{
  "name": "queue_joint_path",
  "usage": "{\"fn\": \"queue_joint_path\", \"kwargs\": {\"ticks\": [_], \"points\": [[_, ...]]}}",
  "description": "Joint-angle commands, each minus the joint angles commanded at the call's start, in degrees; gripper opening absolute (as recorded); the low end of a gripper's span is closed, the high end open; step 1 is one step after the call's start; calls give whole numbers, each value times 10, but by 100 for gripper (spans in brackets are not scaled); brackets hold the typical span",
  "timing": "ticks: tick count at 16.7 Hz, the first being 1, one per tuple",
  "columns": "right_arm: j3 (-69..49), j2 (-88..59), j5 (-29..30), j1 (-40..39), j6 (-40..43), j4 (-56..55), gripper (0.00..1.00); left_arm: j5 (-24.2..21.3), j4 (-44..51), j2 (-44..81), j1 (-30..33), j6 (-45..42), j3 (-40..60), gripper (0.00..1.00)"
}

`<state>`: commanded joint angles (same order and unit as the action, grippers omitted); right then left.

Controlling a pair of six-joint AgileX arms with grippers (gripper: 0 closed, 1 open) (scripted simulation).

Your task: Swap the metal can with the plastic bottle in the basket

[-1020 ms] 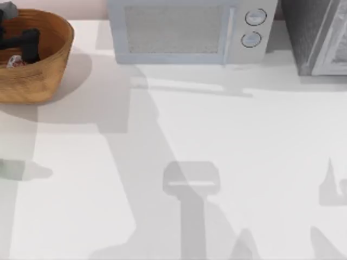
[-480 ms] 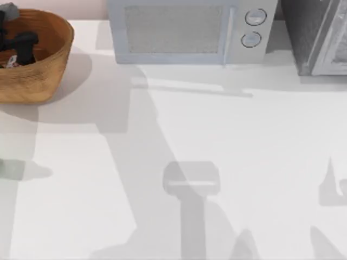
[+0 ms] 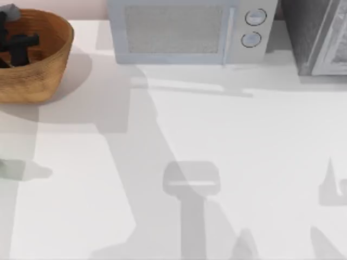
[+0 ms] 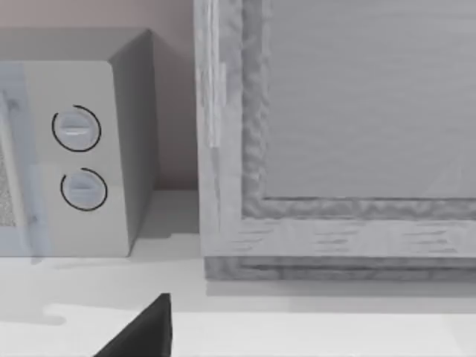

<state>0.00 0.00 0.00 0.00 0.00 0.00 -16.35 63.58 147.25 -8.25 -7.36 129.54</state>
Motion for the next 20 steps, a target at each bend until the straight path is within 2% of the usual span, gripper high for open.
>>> {"fn": "queue_joint_path", "kwargs": {"ticks": [7,12,16,20], "points": [[0,0,0,0,0,0,100,0,0,0,0,0,0,0],[0,0,0,0,0,0,100,6,-18,-73,1,7,-56,0],[0,0,0,0,0,0,100,32,-94,-204,-2,23,-176,0],[0,0,0,0,0,0,100,64,-206,-424,5,32,-368,0]]}}
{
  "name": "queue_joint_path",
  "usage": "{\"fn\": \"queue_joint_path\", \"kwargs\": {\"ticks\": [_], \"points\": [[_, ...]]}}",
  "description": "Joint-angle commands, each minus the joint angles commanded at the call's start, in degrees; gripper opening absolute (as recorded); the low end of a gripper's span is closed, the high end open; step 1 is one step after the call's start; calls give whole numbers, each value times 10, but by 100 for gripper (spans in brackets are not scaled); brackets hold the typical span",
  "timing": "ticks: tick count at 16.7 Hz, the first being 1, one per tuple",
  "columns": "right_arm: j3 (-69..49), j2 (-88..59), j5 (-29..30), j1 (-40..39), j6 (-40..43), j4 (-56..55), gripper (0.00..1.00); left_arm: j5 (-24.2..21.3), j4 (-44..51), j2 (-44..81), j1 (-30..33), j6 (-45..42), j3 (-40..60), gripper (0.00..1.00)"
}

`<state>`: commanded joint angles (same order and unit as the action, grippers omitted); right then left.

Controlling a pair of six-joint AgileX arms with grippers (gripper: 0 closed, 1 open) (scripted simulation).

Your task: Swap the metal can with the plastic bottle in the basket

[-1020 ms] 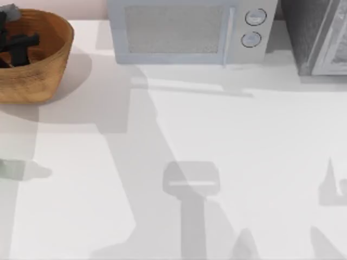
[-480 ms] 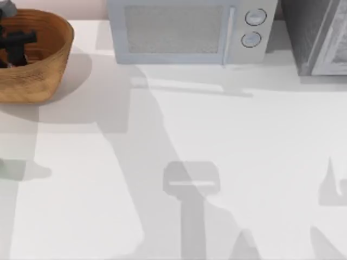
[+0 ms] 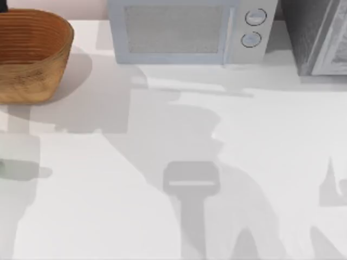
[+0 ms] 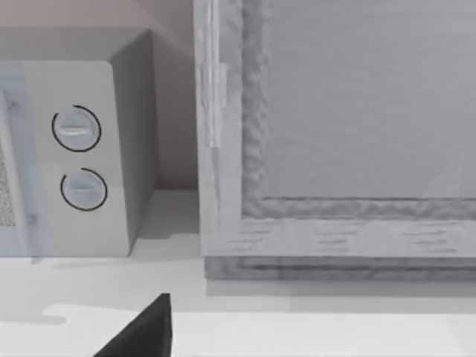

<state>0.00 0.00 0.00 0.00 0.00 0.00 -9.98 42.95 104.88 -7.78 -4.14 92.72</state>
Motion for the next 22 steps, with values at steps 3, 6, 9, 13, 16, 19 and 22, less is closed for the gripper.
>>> {"fn": "queue_joint_path", "kwargs": {"ticks": [3,6,9,13,16,19,22], "points": [[0,0,0,0,0,0,100,24,-95,-204,11,6,-173,0],[0,0,0,0,0,0,100,47,-188,-416,25,12,-354,0],[0,0,0,0,0,0,100,65,-271,-616,41,17,-530,0],[0,0,0,0,0,0,100,84,-355,-841,60,25,-733,0],[0,0,0,0,0,0,100,93,-398,-962,71,32,-843,0],[0,0,0,0,0,0,100,98,-423,-1032,76,39,-911,0],[0,0,0,0,0,0,100,100,-430,-1049,78,41,-927,0]]}}
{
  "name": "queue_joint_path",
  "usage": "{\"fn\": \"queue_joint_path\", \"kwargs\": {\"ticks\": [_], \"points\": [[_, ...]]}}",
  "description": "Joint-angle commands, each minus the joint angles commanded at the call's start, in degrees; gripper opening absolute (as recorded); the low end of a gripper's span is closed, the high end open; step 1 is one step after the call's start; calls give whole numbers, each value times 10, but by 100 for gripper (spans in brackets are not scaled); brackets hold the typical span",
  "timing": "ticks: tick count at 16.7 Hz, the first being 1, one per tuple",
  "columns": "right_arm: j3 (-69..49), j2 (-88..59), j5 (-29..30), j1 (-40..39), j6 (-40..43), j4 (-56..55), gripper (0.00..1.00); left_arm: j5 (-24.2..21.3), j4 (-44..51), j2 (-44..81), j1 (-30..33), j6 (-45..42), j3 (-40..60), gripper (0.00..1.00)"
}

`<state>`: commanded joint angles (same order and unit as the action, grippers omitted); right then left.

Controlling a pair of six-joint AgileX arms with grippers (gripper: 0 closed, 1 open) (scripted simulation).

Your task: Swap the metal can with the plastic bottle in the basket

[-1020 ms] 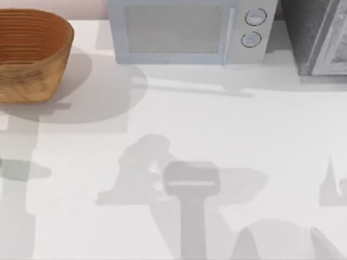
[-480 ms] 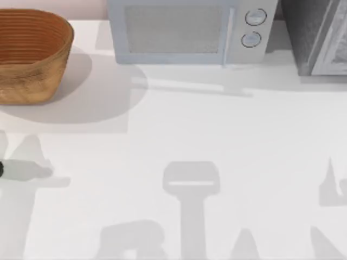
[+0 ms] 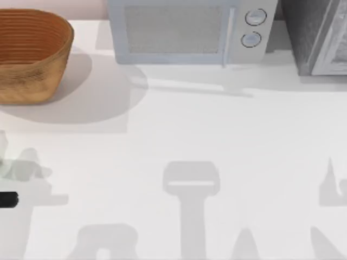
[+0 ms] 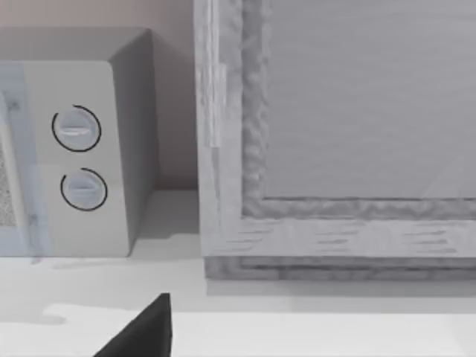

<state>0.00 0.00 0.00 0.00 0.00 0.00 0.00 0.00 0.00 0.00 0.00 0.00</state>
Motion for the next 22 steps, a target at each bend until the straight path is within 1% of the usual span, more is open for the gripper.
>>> {"fn": "queue_joint_path", "kwargs": {"ticks": [6,9,14,22], "points": [[0,0,0,0,0,0,100,0,1,3,-1,-1,0,0],[0,0,0,0,0,0,100,-8,-22,39,3,-4,18,0],[0,0,0,0,0,0,100,-49,-107,176,22,-11,81,0],[0,0,0,0,0,0,100,-132,-251,417,56,-19,183,0]]}}
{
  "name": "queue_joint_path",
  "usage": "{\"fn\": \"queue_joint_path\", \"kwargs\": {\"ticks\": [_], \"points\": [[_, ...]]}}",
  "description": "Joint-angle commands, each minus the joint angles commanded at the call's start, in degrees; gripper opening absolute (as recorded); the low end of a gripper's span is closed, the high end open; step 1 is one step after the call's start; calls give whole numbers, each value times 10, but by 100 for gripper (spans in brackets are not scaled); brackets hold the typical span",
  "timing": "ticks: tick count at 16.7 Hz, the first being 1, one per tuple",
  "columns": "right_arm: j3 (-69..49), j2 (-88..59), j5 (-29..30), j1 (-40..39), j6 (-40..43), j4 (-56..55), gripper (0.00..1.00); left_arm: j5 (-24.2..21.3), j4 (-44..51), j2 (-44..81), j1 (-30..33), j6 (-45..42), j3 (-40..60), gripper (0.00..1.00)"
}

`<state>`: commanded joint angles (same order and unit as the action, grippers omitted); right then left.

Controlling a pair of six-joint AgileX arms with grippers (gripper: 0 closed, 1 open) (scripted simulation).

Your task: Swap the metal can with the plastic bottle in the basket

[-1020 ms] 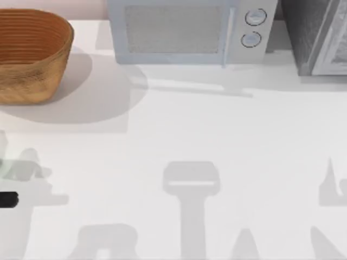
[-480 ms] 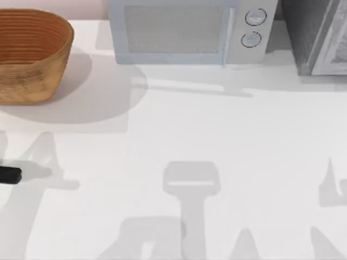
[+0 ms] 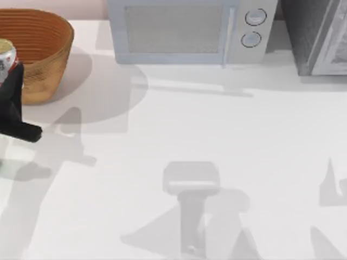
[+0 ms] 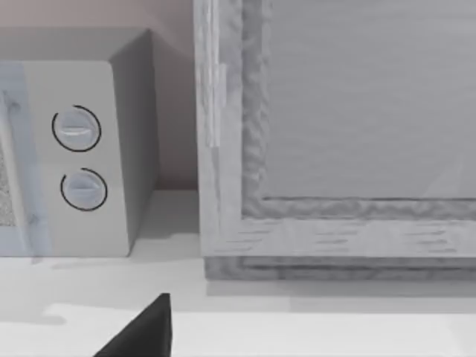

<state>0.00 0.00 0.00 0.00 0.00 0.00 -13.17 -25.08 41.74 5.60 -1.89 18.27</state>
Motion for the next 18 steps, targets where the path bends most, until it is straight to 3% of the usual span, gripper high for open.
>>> {"fn": "queue_joint_path", "kwargs": {"ticks": [18], "points": [[0,0,0,0,0,0,100,-175,-250,433,73,2,153,0]]}}
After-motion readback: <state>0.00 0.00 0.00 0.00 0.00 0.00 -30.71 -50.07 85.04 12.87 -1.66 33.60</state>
